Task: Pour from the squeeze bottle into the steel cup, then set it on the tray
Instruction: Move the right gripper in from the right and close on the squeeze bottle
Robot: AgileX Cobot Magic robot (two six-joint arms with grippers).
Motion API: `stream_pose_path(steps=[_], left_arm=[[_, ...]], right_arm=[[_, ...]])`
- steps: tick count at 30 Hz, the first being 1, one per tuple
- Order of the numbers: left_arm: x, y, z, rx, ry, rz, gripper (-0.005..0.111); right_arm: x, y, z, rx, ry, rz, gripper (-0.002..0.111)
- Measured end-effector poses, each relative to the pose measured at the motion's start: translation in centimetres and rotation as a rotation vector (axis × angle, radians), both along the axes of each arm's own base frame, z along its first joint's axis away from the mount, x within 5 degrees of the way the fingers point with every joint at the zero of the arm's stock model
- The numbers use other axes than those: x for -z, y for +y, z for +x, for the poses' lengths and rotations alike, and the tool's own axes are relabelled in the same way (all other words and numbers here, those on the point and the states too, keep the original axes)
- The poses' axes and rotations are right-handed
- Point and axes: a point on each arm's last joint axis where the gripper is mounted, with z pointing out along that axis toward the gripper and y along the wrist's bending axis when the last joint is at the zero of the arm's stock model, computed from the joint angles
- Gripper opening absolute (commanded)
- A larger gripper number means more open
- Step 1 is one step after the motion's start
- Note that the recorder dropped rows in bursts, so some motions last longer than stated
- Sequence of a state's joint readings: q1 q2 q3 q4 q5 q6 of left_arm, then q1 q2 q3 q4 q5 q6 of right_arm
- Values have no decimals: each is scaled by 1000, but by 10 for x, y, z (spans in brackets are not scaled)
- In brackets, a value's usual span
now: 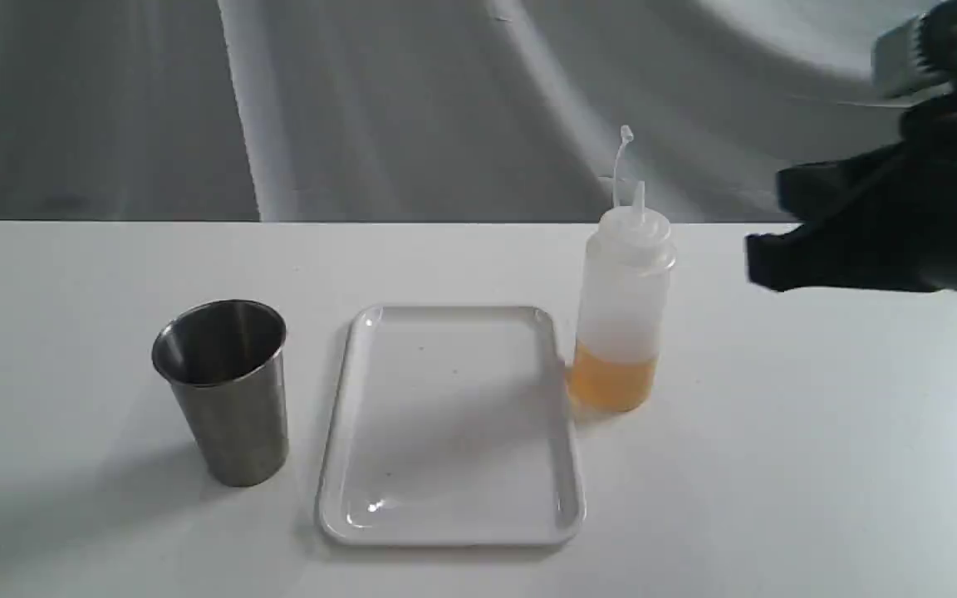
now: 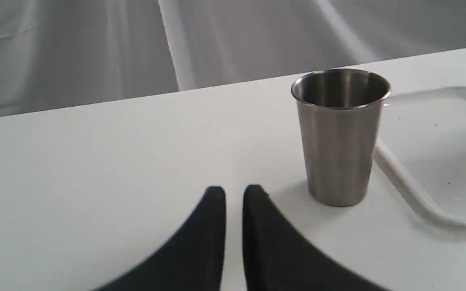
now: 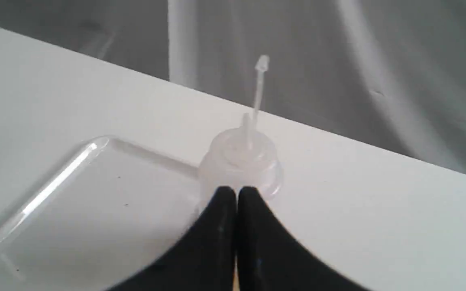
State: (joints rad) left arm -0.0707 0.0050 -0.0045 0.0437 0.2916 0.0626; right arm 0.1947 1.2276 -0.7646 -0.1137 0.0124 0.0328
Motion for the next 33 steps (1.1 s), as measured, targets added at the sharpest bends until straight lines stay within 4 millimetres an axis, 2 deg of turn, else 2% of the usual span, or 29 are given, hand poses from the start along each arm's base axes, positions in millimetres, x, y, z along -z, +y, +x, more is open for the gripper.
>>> stream_pose_path(steps=[4,6,12,17,22,25,28,33], left_arm=[[0,0,0,0,0,0,8],[0,0,0,0,0,0,8],[0,0,0,0,0,0,8],[0,0,0,0,0,0,8],[0,0,0,0,0,0,8],[0,0,0,0,0,0,8],[0,0,0,0,0,0,8],[0,0,0,0,0,0,8]], right_arm=[[38,8,11,-23,16,20,0],[63,8,10,-31,32,18,0],[110,6,6,-8,96,23,0],[134,4,12,60,132,60,0],[136,3,13,69,130,64,3],[136,3,13,70,126,63,12],[136,3,13,70,126,63,26],[136,3,13,71,123,64,65]])
